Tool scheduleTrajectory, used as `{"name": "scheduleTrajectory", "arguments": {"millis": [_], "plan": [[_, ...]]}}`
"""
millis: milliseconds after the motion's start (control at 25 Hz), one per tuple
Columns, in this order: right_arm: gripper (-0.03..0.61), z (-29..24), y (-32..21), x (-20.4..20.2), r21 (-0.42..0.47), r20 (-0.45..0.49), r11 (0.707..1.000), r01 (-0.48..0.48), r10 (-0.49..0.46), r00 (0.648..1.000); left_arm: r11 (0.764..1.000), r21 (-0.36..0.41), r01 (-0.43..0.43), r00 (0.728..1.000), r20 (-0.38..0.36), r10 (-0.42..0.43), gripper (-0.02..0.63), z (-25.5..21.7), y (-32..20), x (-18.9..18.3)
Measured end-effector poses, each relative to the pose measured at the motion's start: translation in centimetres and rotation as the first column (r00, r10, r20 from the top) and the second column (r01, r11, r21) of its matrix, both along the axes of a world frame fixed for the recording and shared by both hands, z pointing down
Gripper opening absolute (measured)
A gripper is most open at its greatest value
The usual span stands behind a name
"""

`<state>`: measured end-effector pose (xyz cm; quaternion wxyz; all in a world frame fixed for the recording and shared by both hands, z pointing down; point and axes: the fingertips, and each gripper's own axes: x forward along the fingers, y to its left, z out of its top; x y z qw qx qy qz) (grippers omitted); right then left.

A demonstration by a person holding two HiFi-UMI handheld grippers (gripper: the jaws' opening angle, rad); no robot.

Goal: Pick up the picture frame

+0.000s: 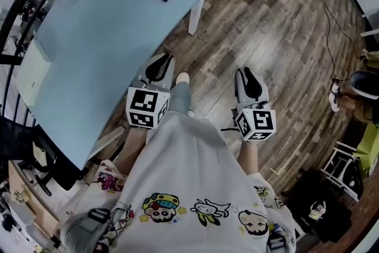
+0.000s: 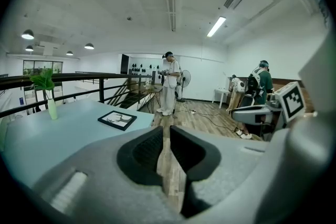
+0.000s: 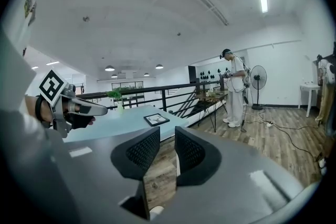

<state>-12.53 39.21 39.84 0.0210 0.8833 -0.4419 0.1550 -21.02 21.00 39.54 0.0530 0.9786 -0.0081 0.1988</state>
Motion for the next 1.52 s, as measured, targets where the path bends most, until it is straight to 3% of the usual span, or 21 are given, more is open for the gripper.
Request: {"name": "scheduleTrajectory", "arguments": {"millis": [440, 840, 1240, 1520], "plan": [[0.109, -0.8, -6.9, 9.6, -0.011, -0.008, 1.0, -0.005, 0.005, 1.0, 1.0, -0.006, -0.005, 1.0, 0.001, 0.005, 0.059, -0.2, -7.3, 9.6], [0.146, -0.6, -14.3, 12.9, -0.007, -0.012, 0.998, 0.055, -0.055, 0.998, 1.0, -0.006, 0.023, 1.0, -0.007, -0.023, 0.08, 0.2, -13.6, 12.8], [0.156, 0.2, -21.0, 14.6, -0.028, -0.009, 0.984, 0.174, -0.175, 0.985, 0.988, -0.036, 0.148, 0.989, 0.004, -0.148, 0.089, 1.7, -18.8, 12.7], [0.161, 0.5, -27.9, 19.2, -0.042, -0.002, 0.94, 0.339, -0.34, 0.941, 0.948, -0.05, 0.316, 0.949, 0.011, -0.315, 0.094, 2.3, -23.7, 14.5]]}}
